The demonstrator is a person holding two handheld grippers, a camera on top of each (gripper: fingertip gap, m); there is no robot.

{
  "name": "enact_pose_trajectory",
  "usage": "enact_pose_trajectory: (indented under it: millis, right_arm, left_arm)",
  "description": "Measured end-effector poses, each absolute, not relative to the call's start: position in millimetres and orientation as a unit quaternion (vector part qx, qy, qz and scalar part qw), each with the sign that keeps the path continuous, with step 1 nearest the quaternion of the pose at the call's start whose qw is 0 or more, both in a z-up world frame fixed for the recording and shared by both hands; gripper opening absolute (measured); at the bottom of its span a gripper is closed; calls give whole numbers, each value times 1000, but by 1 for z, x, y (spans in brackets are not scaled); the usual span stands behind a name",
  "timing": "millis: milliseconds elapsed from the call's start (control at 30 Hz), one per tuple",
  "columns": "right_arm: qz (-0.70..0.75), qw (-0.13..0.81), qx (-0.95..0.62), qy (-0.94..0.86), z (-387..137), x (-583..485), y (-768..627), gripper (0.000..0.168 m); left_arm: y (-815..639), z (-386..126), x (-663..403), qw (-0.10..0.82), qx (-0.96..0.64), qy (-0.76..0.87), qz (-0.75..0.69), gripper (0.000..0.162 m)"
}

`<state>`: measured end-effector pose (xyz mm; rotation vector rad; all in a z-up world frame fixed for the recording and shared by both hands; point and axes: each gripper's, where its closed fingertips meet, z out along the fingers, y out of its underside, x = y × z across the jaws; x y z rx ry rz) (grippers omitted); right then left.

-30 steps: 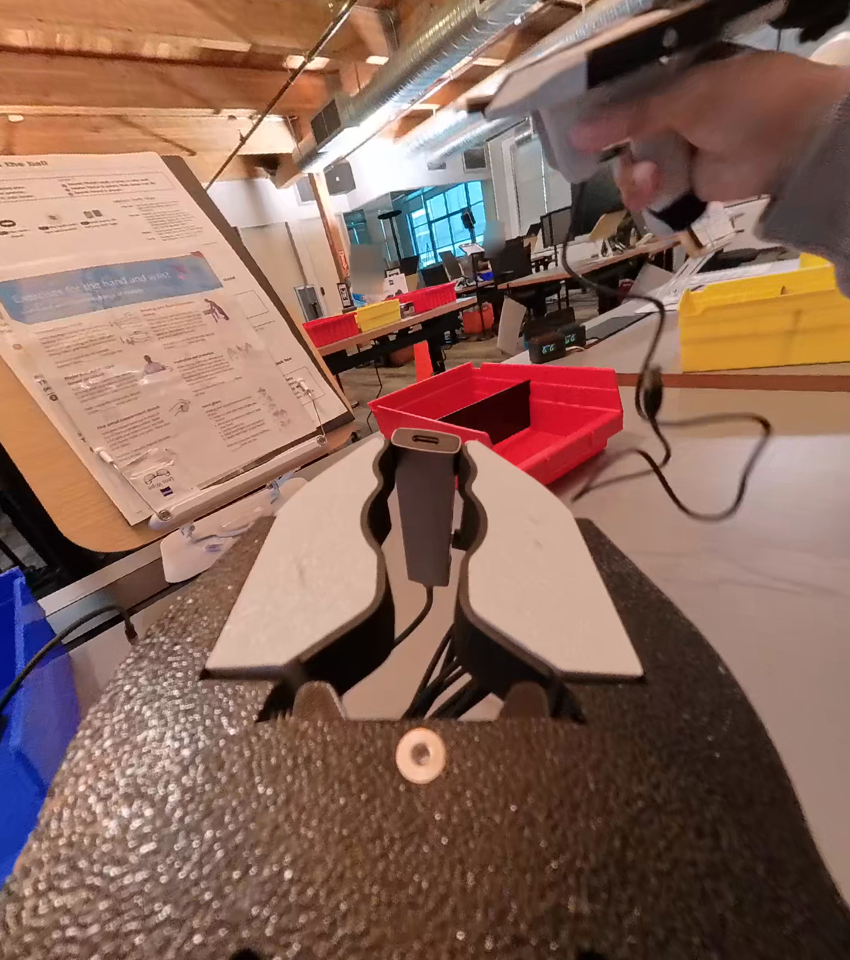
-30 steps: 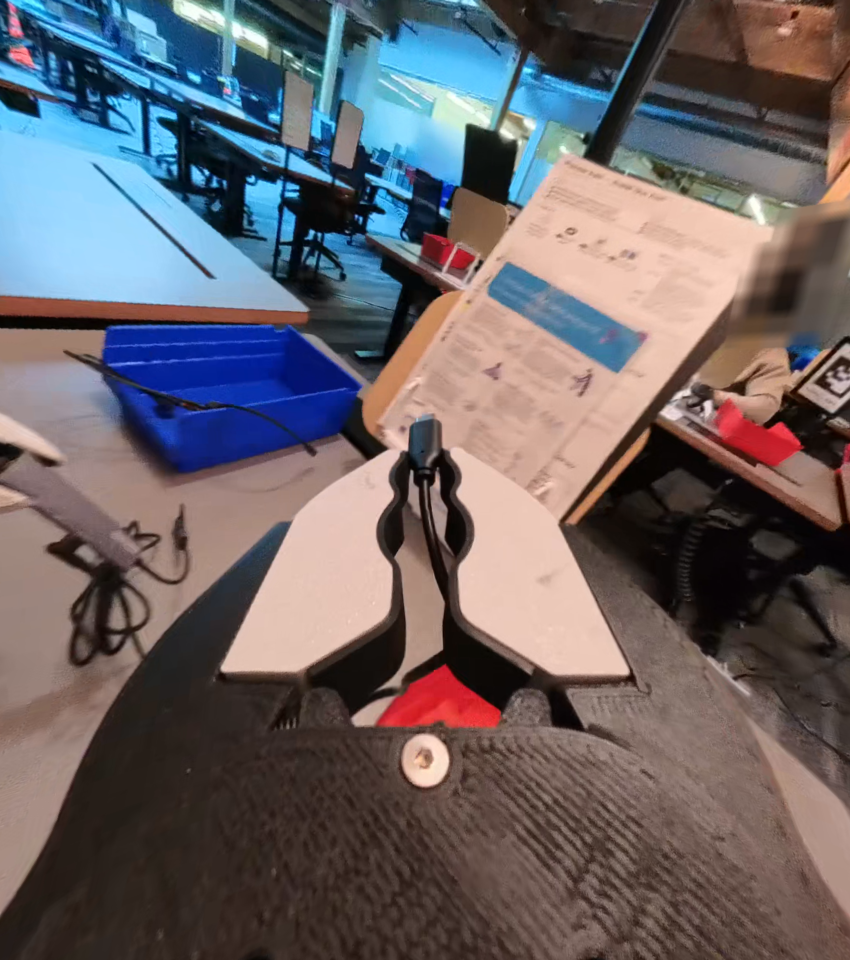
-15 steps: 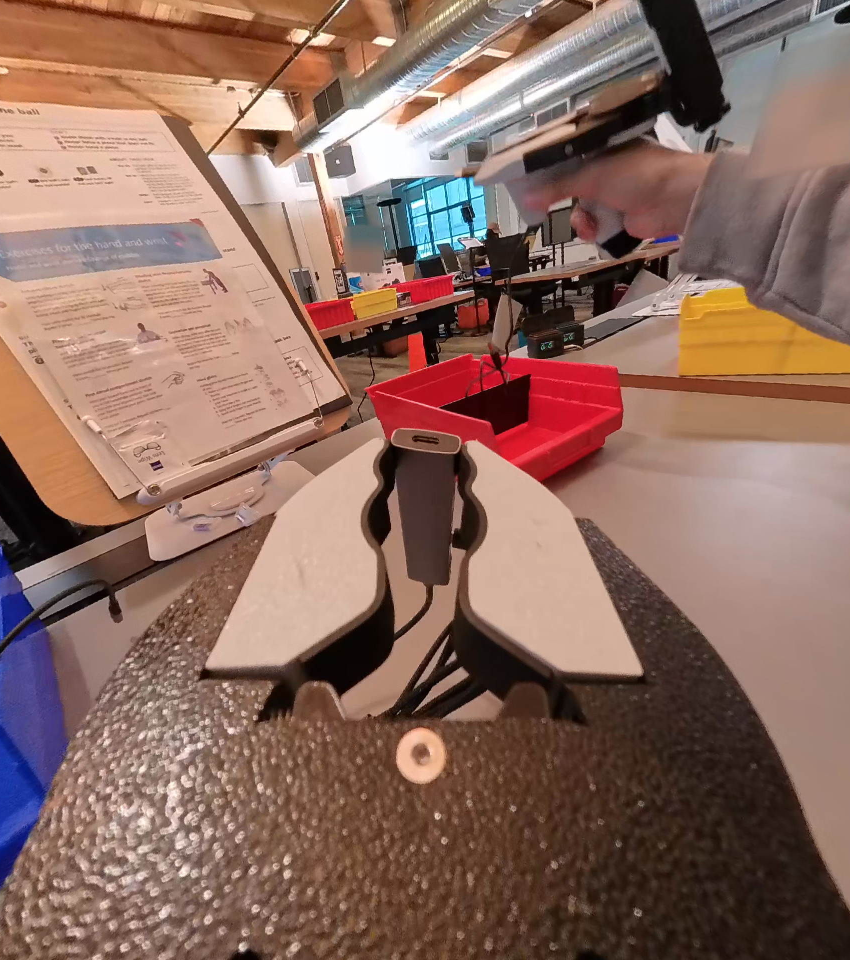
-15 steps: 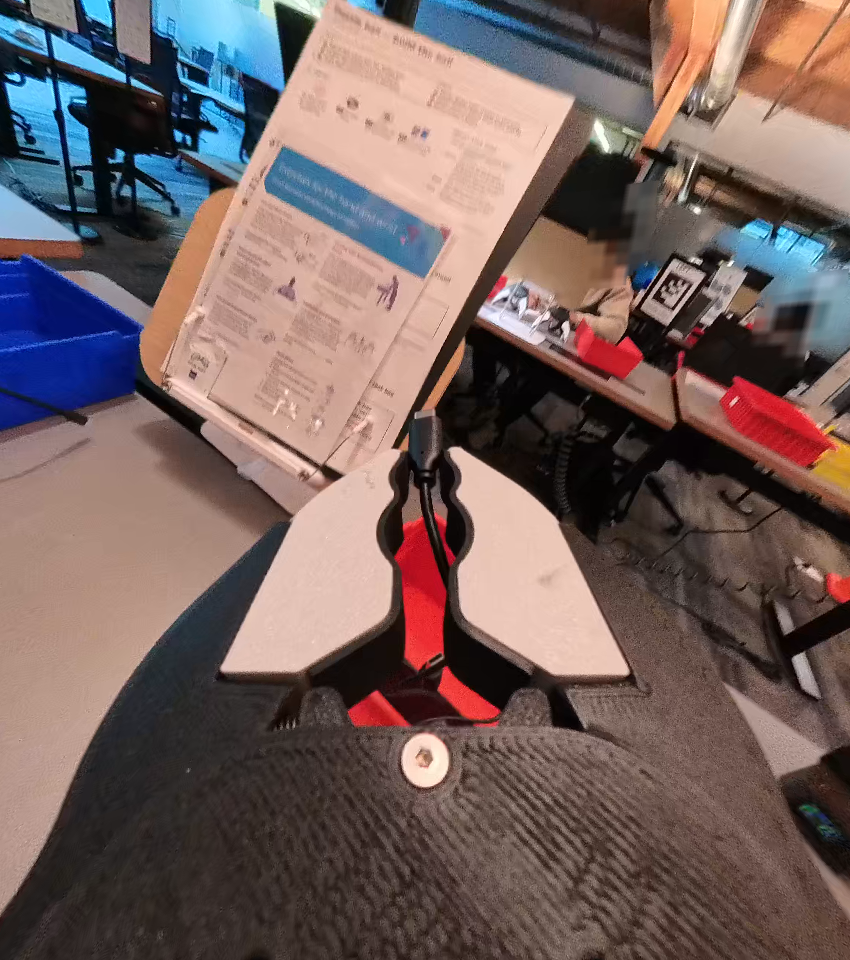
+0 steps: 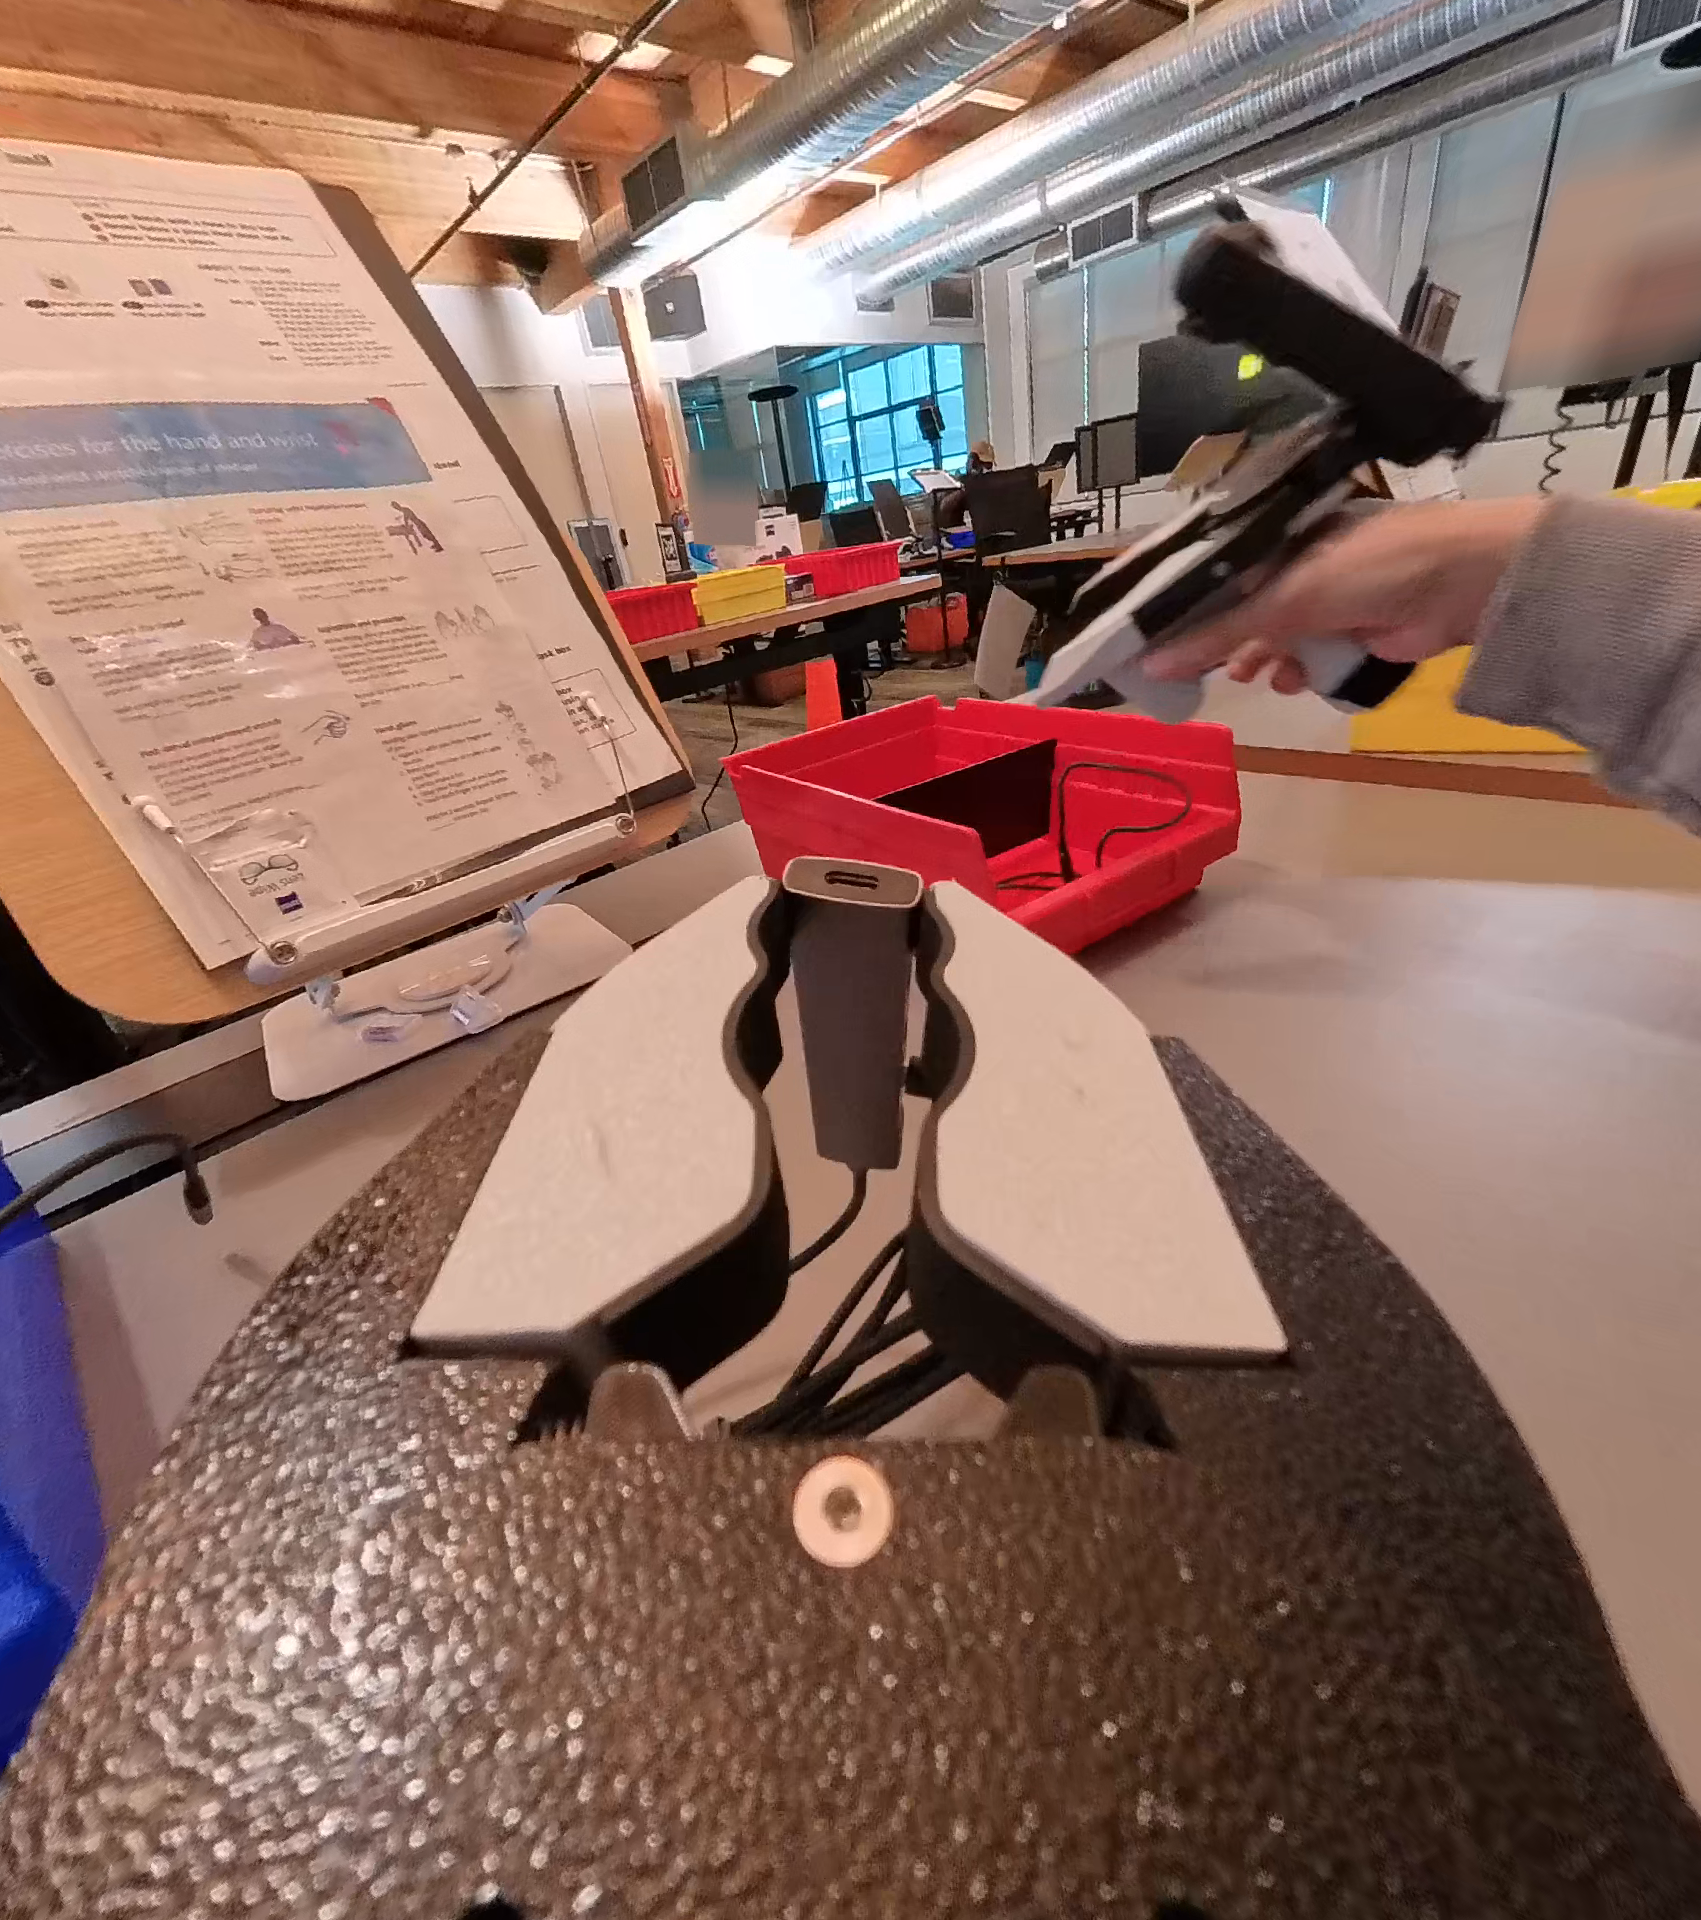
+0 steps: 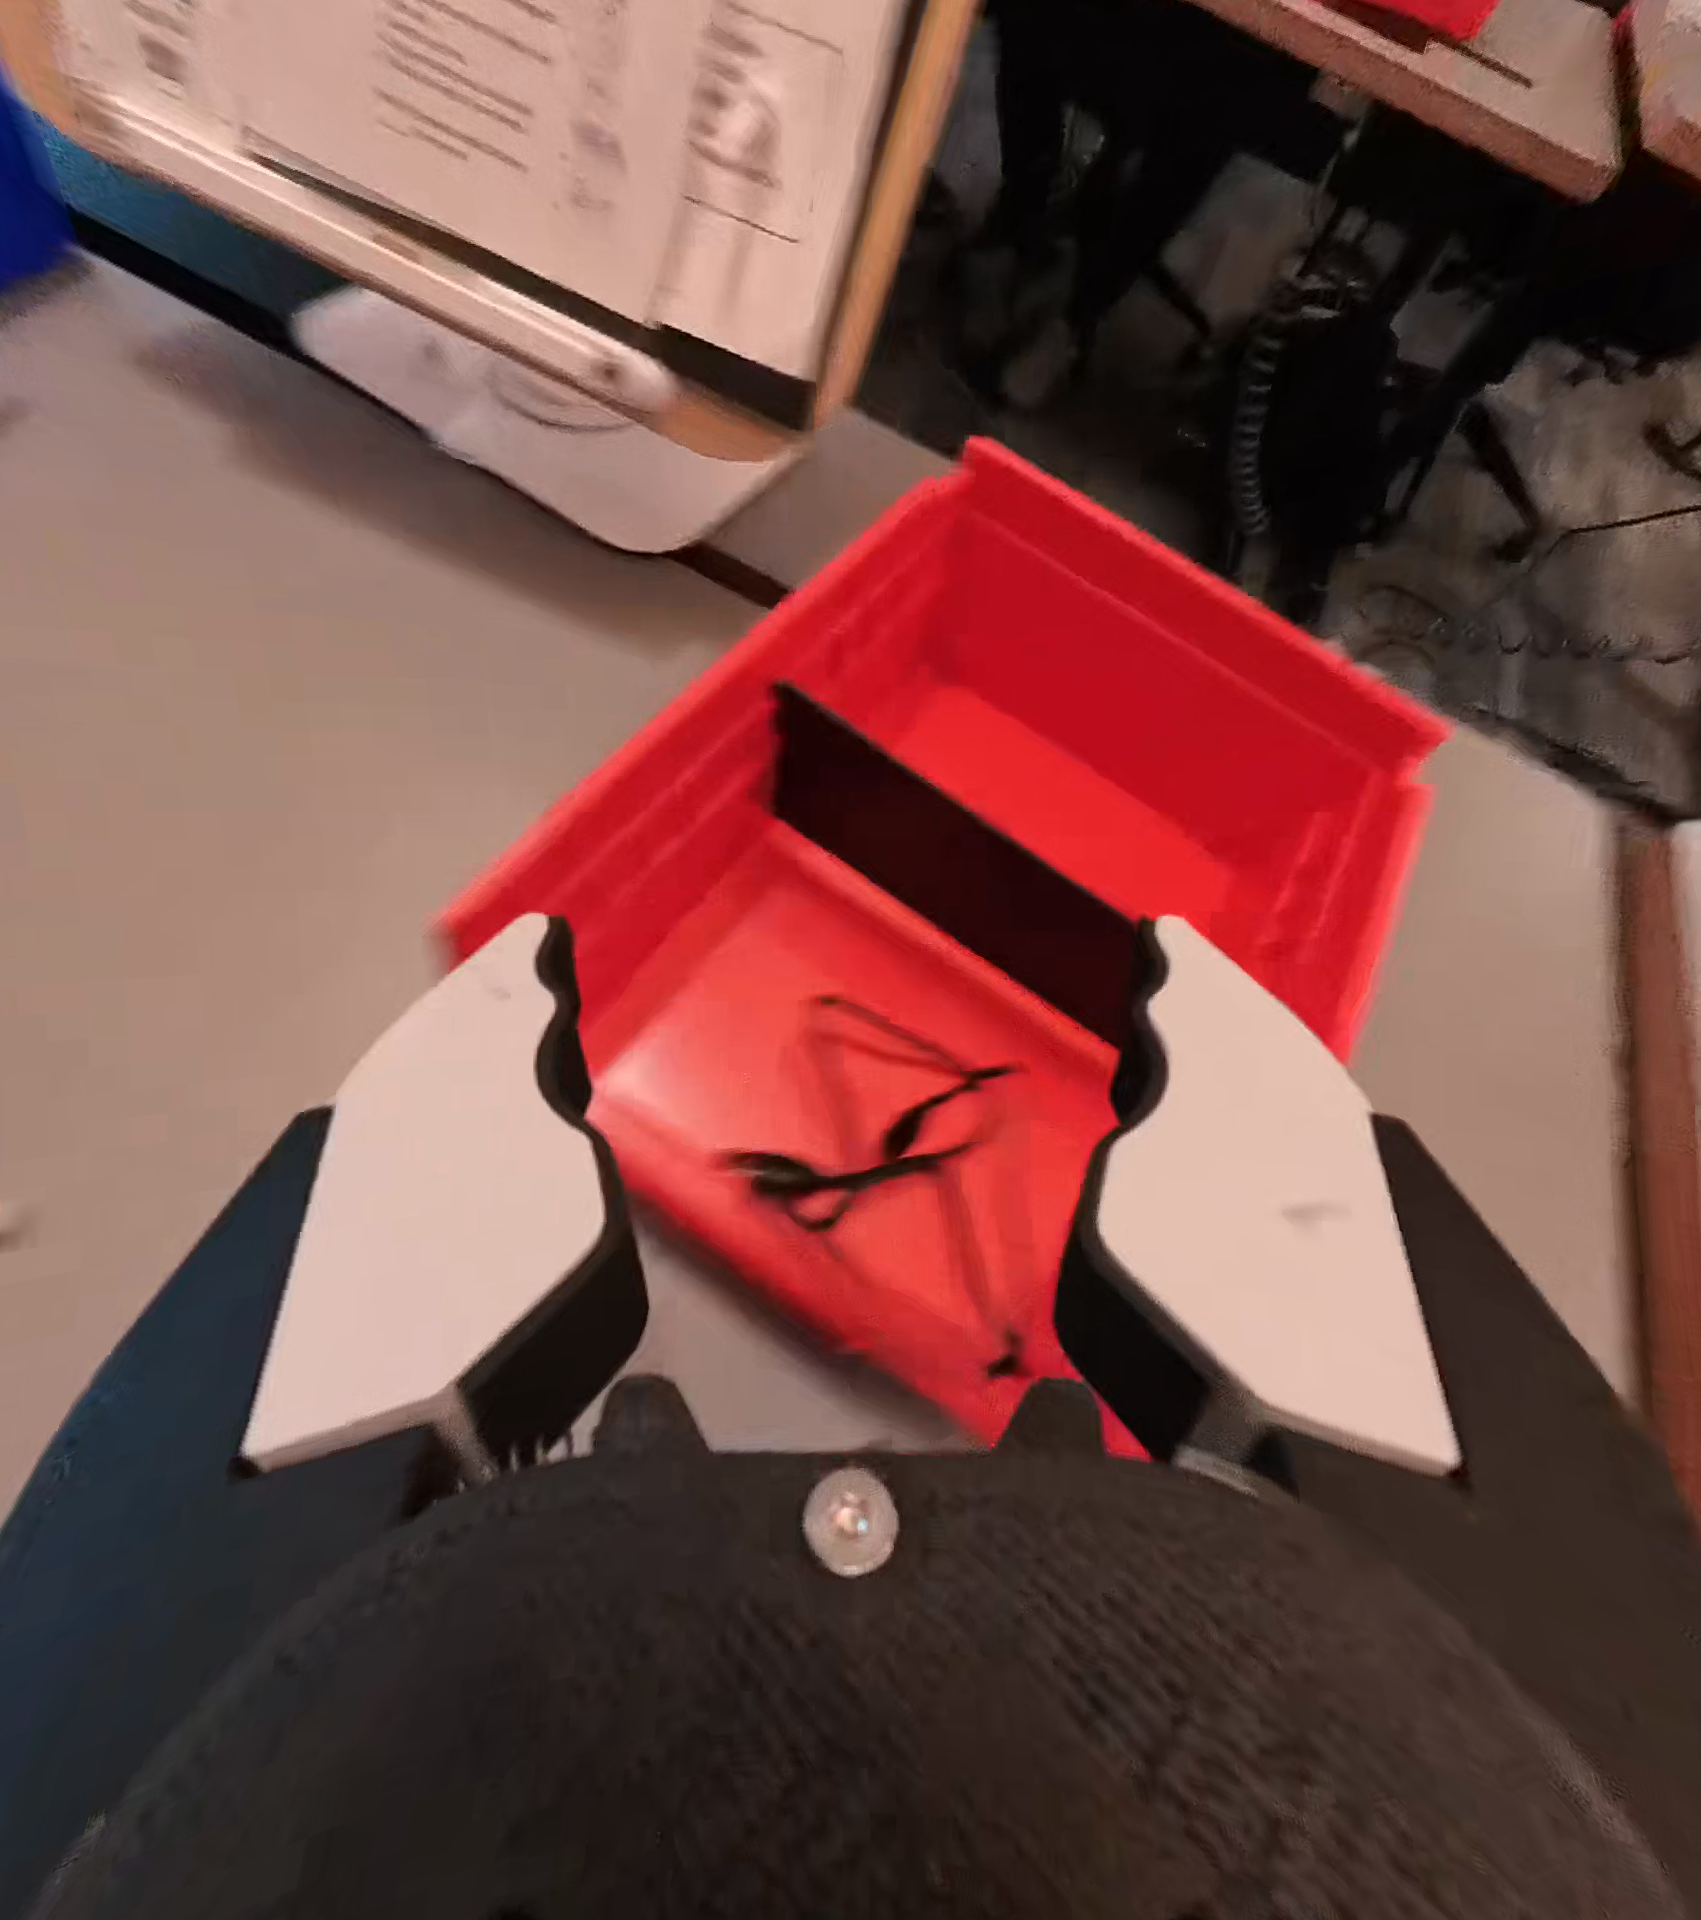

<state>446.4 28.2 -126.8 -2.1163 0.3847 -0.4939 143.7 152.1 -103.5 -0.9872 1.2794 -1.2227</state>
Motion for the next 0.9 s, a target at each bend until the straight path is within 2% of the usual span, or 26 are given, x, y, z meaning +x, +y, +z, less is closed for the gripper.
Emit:
enact_pose_trajectory:
  millis: [67, 133, 167, 233, 367, 433, 500, 567, 833, 900]
  right_arm:
    - [-87, 502, -849, 142, -124, 370, 44, 94]
    - [75, 567, -819, 55, -119, 265, 67, 71]
    - [97, 593, -799, 23, -121, 230, 76, 63]
    - [47, 616, -786, 0, -140, 193, 98, 75]
    - [-55, 636, -767, -56, -166, 158, 138, 74]
    - [-113, 652, -747, -54, -163, 162, 149, 64]
    - [-165, 661, -730, -63, -155, 170, 154, 47]
    - [-206, 661, -712, -121, -147, 166, 155, 15]
    - [-520, 544, -584, -303, -108, 191, 139, 9]
    - [-559, 507, -559, -343, -102, 193, 136, 9]
  left_arm:
    - [155, -103, 143, 526, -417, 531, -517, 23]
    - [157, -104, 143, 522, -420, 528, -522, 23]
    - [157, -104, 144, 519, -421, 529, -523, 23]
    - [154, -106, 145, 515, -422, 531, -524, 23]
    - [147, -104, 146, 510, -416, 534, -530, 23]
    - [144, -99, 144, 507, -415, 529, -539, 23]
    - [143, -93, 141, 502, -413, 523, -551, 23]
    - [144, -88, 138, 505, -410, 519, -554, 23]
    - [136, -93, 132, 499, -367, 580, -529, 24]
    - [135, -98, 134, 490, -371, 585, -529, 32]
